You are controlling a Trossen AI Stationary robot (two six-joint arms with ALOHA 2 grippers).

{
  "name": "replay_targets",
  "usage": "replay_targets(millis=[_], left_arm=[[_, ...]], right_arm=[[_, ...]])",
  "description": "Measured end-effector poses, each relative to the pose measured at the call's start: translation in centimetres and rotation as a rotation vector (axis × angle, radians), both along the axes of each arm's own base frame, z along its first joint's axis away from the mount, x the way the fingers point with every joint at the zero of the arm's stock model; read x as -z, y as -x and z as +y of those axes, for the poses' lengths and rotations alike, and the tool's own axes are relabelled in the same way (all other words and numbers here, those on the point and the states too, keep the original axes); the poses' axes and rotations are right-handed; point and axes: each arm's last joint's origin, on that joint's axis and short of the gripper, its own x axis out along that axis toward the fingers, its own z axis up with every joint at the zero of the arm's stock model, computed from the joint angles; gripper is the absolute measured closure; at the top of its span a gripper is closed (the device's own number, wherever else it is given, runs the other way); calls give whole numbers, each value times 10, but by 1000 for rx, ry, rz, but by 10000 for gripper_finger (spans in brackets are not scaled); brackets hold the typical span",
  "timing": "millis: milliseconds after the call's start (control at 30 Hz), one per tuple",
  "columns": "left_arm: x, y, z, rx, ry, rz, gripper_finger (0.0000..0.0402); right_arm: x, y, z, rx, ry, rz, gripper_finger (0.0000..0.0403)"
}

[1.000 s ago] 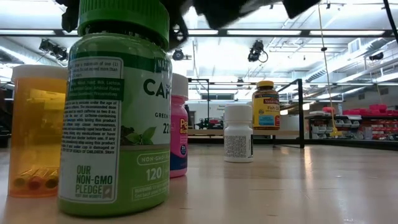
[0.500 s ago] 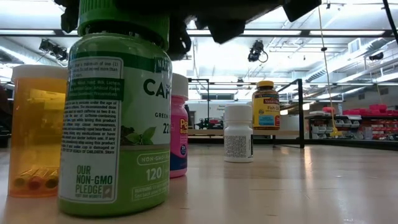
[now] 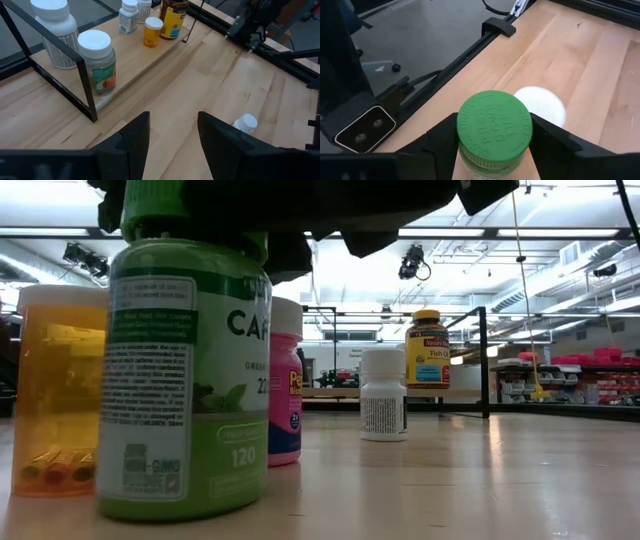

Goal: Pick and place medicine bottles onto shelf by color
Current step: Put the small green pill bottle on the shelf

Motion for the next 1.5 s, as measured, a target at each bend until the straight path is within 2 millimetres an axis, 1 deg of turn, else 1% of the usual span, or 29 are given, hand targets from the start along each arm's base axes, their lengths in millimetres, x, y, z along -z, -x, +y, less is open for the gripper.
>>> replay_targets(millis=[100, 200, 267, 367, 500, 600, 733, 867, 1033, 1100, 1200, 1300, 1400, 1500], left_arm=[[0, 0, 0, 0, 0, 0, 228], [0, 0, 0, -1, 2, -1, 228], [0, 0, 0, -1, 2, -1, 228], [0, 0, 0, -2, 2, -2, 228], [0, 0, 0, -1, 2, -2, 228], [0, 0, 0, -2, 1, -1, 228], [0, 0, 0, -2, 1, -1, 228], [0, 0, 0, -5, 5, -4, 228], [0, 0, 0, -6, 7, -5, 228], [0, 0, 0, -7, 7, -5, 228], [0, 0, 0, -10, 7, -10, 228], [0, 0, 0, -13, 6, -13, 228], [0, 0, 0, -13, 6, -13, 228], [0, 0, 0, -14, 7, -14, 228]], right_arm=[[-11, 0, -4, 24, -1, -24, 189], [-32, 0, -13, 59, -16, -72, 179], [-45, 1, -23, 96, -10, -88, 178], [-67, 4, -45, 172, 11, -90, 184], [-93, 11, -81, 272, 49, -70, 184], [-111, 18, -113, 382, 90, -70, 180], [-137, 27, -163, 526, 149, -121, 182], [-153, 36, -215, 693, 190, -155, 182], [-154, 45, -276, 877, 193, -139, 179], [-150, 46, -297, 925, 178, -136, 180], [-135, 46, -323, 962, 172, -88, 180], [-118, 44, -343, 977, 157, -51, 180], [-102, 40, -359, 997, 154, -23, 180], [-94, 38, -372, 1023, 155, -42, 180]])
